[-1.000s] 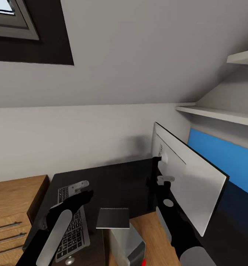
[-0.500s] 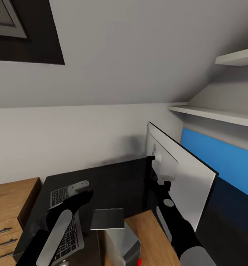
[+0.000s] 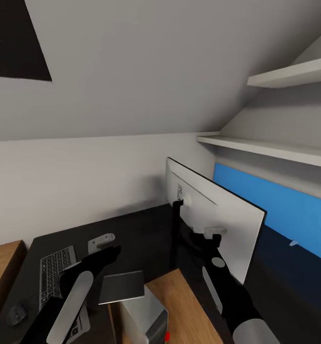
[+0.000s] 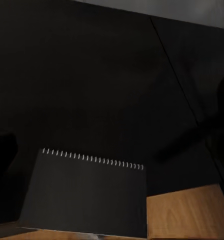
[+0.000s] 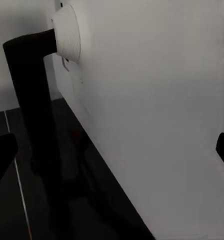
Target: In the bedroom, organize the workspace by keeping the computer under the desk, ensuring the monitor is on the desk, placing the keyboard on the desk next to the monitor, placing the mouse on the desk next to the keyboard, moving the folder from the swivel chair onto the desk next to the mouse, stacking the notebook on top of the folder with the pen on top of the notebook, and positioning the swivel chair next to the desk.
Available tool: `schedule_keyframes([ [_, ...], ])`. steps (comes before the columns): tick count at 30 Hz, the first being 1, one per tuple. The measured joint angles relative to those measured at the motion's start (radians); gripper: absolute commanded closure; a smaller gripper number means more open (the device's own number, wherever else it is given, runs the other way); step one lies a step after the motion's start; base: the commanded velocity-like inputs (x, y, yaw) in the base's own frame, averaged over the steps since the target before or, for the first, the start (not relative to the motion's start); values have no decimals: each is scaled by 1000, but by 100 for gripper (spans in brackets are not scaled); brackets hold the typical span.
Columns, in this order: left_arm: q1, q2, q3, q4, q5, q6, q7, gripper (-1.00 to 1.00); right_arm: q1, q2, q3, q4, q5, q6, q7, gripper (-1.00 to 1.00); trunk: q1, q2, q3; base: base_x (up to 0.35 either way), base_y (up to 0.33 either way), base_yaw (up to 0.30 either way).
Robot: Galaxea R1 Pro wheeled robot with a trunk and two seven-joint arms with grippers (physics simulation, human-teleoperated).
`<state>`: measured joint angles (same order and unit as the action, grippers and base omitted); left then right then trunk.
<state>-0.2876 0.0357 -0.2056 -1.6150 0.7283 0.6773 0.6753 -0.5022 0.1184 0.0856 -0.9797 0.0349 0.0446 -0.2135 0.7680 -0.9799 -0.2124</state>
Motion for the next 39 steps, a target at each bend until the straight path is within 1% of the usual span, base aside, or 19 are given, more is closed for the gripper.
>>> schedule_keyframes([
  [8, 0, 1, 0, 0, 0, 0, 0, -100, 0, 0, 0, 0, 1, -1, 0, -100, 0, 0, 0, 52, 0, -217],
  [17, 0, 4, 0, 0, 0, 1, 0, -100, 0, 0, 1, 0, 2, -2, -4, -100, 0, 0, -1, 131, -9, -10],
  [23, 0, 5, 0, 0, 0, 2, 0, -100, 0, 1, 3, 1, 2, -3, -4, -100, 0, 0, -1, 22, -4, 4],
  [26, 0, 5, 7, 0, 0, 2, 0, -100, 0, 2, 4, 2, 3, -4, -4, -100, 0, 0, -1, 2, 0, 101],
  [31, 1, 5, 23, 0, 0, 2, 0, -100, 0, 3, 4, 4, 4, -4, -3, -100, 0, 0, -1, 0, 0, 228],
  [39, 0, 5, 26, 0, 1, 1, 2, -100, 0, 3, 6, 15, 5, -4, -4, -100, 0, 0, -1, 0, 0, 271],
])
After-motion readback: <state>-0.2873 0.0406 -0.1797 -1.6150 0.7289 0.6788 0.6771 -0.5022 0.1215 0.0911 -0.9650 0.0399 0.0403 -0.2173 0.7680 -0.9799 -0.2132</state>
